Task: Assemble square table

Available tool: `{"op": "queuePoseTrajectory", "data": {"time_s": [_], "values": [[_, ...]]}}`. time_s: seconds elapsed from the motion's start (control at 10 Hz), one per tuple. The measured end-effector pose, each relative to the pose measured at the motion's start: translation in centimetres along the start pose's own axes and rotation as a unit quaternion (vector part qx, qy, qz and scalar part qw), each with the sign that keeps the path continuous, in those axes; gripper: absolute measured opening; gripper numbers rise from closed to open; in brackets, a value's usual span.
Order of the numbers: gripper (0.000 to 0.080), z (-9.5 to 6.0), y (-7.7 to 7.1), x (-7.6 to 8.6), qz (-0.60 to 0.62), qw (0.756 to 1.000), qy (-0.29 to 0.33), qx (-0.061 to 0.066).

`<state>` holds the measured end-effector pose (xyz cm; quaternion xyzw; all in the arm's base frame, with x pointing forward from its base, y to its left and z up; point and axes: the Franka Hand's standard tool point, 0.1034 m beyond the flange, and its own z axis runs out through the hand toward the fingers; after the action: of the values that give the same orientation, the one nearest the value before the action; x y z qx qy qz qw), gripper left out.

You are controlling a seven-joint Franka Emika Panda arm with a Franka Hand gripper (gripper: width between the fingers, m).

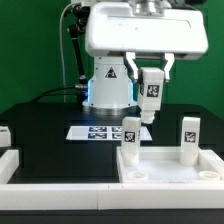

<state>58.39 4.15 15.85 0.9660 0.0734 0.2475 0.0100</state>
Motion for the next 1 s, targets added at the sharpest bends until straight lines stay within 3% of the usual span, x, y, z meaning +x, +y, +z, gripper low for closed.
{"op": "queuePoseTrajectory", "data": {"time_s": [0.1,0.2,0.6,0.7,0.8,1.0], "values": [[0.0292,0.4,-1.3,0.5,0.016,1.000,0.004,0.005],[0.0292,0.1,-1.5,0.7,0.018,1.000,0.001,0.010],[0.0292,0.4,-1.2,0.5,0.015,1.000,0.007,0.004],[0.0292,1.2,-1.6,-0.2,0.011,1.000,0.024,-0.009],[0.0292,2.3,-2.5,-0.6,0.009,0.999,0.029,-0.011],[0.0292,4.2,-4.3,0.5,0.021,0.999,0.037,-0.003]]}}
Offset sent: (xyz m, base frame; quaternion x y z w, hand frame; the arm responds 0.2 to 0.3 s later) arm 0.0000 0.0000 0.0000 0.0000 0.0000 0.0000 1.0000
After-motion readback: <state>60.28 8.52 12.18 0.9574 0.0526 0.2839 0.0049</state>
